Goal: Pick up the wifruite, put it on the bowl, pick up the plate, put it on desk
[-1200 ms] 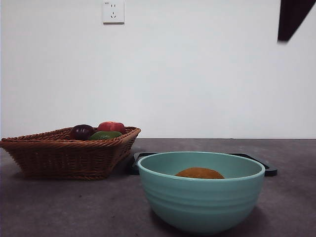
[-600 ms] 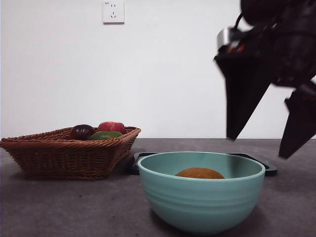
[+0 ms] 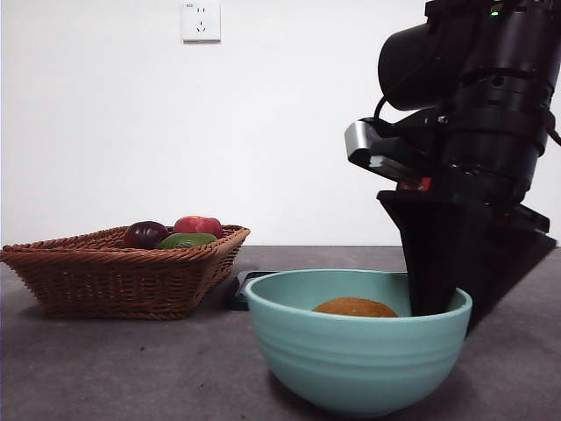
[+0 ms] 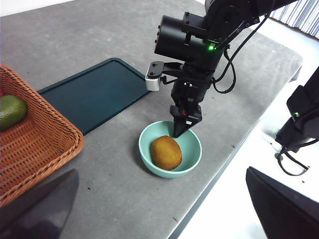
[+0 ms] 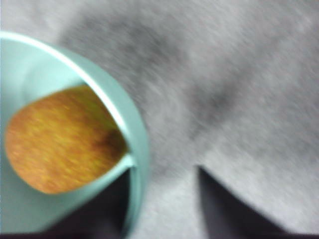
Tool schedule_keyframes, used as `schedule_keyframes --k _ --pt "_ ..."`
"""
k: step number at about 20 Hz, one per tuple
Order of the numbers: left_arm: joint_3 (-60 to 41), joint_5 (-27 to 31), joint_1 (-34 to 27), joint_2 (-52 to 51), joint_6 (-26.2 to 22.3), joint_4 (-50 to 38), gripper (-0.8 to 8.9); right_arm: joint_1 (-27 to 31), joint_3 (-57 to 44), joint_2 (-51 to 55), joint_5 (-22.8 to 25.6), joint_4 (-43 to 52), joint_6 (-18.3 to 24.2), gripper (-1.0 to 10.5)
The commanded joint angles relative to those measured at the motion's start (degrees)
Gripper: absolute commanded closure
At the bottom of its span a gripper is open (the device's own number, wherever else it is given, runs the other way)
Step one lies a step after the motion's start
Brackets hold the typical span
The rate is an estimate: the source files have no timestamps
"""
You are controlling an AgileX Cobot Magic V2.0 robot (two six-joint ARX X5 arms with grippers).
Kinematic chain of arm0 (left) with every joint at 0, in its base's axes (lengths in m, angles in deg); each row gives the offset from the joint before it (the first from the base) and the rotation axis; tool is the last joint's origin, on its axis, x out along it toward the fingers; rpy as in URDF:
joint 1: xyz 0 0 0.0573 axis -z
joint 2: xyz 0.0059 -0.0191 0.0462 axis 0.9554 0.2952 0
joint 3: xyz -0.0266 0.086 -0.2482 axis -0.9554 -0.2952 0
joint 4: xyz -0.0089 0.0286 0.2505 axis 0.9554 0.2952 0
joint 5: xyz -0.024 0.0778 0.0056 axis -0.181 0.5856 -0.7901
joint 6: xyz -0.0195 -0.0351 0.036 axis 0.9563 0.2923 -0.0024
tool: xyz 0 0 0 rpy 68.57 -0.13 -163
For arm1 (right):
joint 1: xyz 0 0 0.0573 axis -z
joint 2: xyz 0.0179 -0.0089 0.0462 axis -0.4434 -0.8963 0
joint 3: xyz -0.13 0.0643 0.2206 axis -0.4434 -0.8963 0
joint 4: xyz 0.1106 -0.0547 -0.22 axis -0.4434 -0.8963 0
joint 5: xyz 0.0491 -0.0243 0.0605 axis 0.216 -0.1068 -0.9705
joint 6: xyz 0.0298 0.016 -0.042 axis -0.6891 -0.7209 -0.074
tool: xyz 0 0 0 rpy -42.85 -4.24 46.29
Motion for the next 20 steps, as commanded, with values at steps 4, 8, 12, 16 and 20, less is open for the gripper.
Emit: schedule_keyframes --k 4,8,12,16,20 --pt "0.5 0.1 0.5 0.2 -0.5 -0.8 2.51 -0.9 0.5 -0.9 -1.1 1.0 -0.8 9.4" --pt "0.5 0.1 0.5 0.2 -0.5 -1.1 2.51 -0.7 3.1 -0.9 -0.3 0.6 -1.6 9.4" --pt "0.5 0.1 0.5 0.2 -0.5 -1.1 2.51 0.0 11.1 -3.4 3.6 -2.9 -1.3 9.4" --pt "0.5 0.1 0.5 0.2 -0.5 -1.9 2.51 3.6 25.7 -13.1 4.1 -8.9 1.4 9.4" --pt "0.5 0.1 0.5 0.2 -0.5 -4.2 2.51 7.6 41.3 -22.9 5.1 -13.7 2.5 9.4"
